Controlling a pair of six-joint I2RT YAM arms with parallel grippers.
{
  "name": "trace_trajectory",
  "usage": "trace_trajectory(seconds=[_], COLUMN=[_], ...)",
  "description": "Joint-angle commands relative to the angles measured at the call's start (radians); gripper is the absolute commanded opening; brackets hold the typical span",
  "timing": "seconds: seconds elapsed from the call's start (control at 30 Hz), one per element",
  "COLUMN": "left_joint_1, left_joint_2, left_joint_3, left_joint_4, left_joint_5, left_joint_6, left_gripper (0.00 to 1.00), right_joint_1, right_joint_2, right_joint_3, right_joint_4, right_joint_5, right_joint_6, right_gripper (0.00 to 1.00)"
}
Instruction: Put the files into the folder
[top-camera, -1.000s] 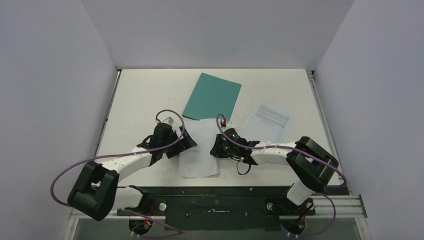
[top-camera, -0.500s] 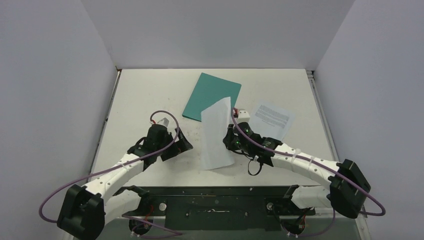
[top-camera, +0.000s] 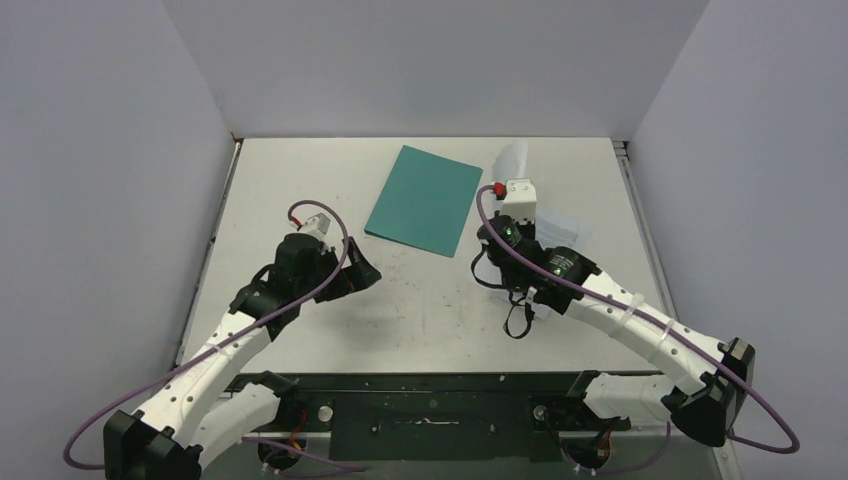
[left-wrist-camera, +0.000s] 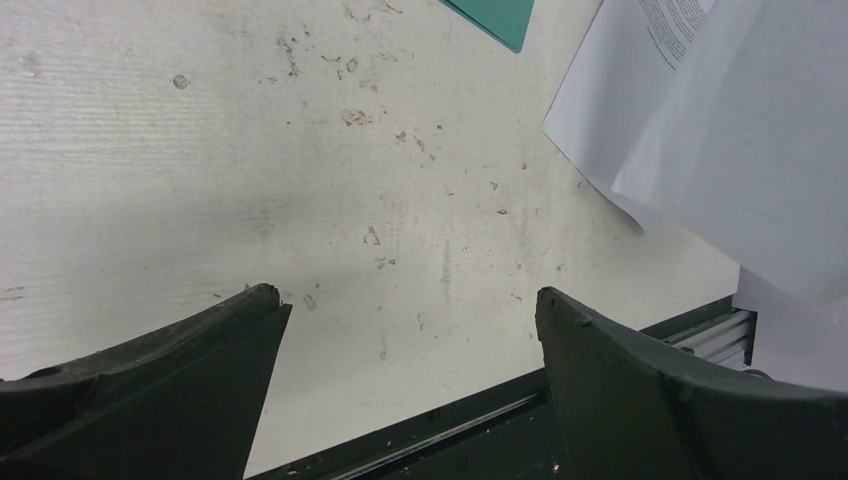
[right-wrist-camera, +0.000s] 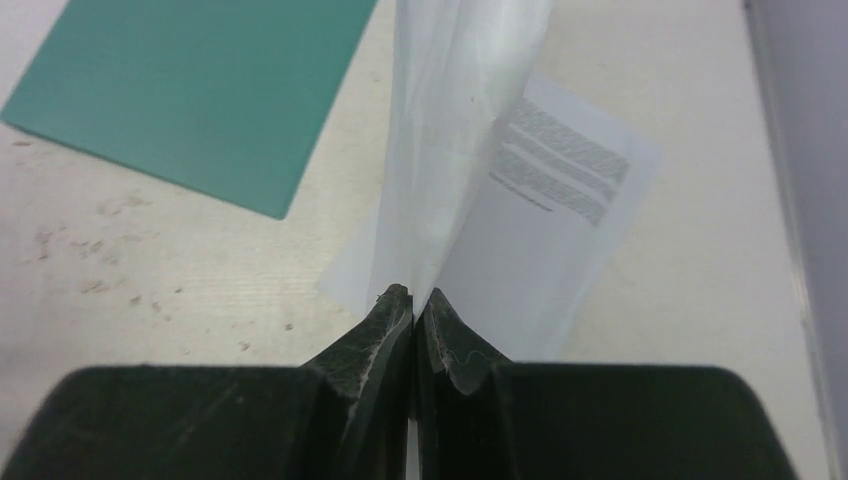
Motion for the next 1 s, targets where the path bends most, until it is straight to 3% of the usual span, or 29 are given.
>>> trace_trajectory(seconds=[0.0,0.33,0.63,0.8,0.97], left_joint_1=[-0.002,-0.002,-0.003,-0.002,-0.004], left_joint_2=[-0.028,-0.038,-0.073,-0.093,-0.105], left_joint_3=[0.071,0.100,0.097,0.084,0.076], left_joint_4=[-0.059,-0.102,-0.140,-0.155,-0.160], left_joint_5=[-0.017,-0.015,-0.022,-0.021,-0.018], left_joint_6=[0.068,0.134,0.167,0.179,0.184], left_gripper=[0.96,0.97,0.97,0.96,0.96], right_joint_1=[-0.011,-0.068,-0.145,-0.160,-0.177], right_joint_2=[0.063,0.328,0.576,0.715,0.792], right_joint_3=[0.106,0.254,0.264,0.307,0.333], right_joint_4=[-0.203,-0.470,-0.421,-0.368,-0.306], right_joint_5=[0.297,0.574,0.587,0.540,0.482], right_joint_6=[-0.055,0.022,0.036,0.016,-0.024], right_gripper=[0.06,0.06,0.06,0.14,0.36])
